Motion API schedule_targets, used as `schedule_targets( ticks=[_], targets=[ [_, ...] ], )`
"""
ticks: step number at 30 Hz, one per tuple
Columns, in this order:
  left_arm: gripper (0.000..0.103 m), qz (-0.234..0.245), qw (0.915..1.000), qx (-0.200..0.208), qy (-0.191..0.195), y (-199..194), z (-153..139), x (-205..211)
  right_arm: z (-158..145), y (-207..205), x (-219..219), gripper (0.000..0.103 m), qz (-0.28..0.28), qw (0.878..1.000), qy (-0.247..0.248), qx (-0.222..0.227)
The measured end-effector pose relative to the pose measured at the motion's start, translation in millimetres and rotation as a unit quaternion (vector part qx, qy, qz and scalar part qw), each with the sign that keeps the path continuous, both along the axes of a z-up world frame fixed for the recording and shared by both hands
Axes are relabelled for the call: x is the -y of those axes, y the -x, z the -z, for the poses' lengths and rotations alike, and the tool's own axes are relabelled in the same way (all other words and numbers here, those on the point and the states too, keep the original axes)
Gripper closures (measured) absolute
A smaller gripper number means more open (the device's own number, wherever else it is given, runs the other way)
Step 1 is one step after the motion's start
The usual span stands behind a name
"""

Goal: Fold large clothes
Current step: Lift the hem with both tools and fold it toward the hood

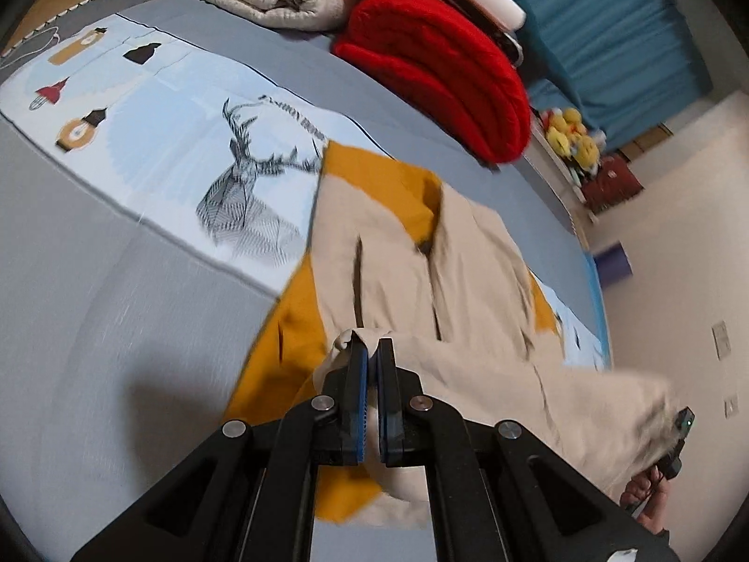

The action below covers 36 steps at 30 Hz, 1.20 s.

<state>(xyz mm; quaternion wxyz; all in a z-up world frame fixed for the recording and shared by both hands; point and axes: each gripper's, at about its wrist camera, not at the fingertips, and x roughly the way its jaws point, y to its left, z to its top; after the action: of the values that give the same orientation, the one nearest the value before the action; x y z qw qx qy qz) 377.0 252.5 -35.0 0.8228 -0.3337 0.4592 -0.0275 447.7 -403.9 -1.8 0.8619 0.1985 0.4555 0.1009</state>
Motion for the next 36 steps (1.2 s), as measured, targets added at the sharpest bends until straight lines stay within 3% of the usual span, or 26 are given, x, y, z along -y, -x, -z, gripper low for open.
schedule_targets(
  ticks=[8, 13, 16, 18, 21, 23, 25, 27, 32, 36],
  targets=[
    [0.1, -0.013, 0.9997, -0.02, -0.01, -57, 36, -12, 54, -93, -7, 0.1, 0.029, 0.999, 0.015, -0.027],
    [0.097, -0.008, 0.9984, -0.048, -0.029, -68, 49, -15, 78, -122, -18, 0.099, 0.022, 0.998, 0.032, -0.052],
    [0.092, -0.015, 0.9989, -0.037, -0.024, -70, 39, -23, 83, -127, -13, 0.091, 0.031, 0.997, 0.022, -0.064],
    [0.076, -0.023, 0.9985, -0.027, -0.042, -69, 28, -27, 77, -125, -8, 0.082, 0.04, 0.997, 0.034, -0.053],
    [0.069, -0.031, 0.9983, -0.008, -0.049, -65, 20, -32, 64, -118, 2, 0.071, 0.052, 0.998, 0.031, -0.029],
    [0.067, -0.026, 0.998, -0.013, -0.056, -64, 22, -32, 59, -113, 11, 0.067, 0.057, 0.998, 0.016, -0.019],
    [0.063, -0.012, 0.9977, -0.027, -0.061, -65, 31, -30, 62, -109, 15, 0.053, 0.052, 0.998, 0.02, -0.026],
    [0.061, 0.002, 0.9959, -0.047, -0.077, -67, 44, -26, 73, -107, 13, 0.047, 0.028, 0.998, 0.027, -0.045],
    [0.061, 0.017, 0.9925, -0.089, -0.083, -70, 77, -21, 112, -102, 9, 0.047, -0.016, 0.993, 0.052, -0.102],
    [0.063, 0.016, 0.9942, -0.091, -0.054, -72, 88, -20, 126, -99, 7, 0.047, -0.037, 0.991, 0.037, -0.123]
  ],
)
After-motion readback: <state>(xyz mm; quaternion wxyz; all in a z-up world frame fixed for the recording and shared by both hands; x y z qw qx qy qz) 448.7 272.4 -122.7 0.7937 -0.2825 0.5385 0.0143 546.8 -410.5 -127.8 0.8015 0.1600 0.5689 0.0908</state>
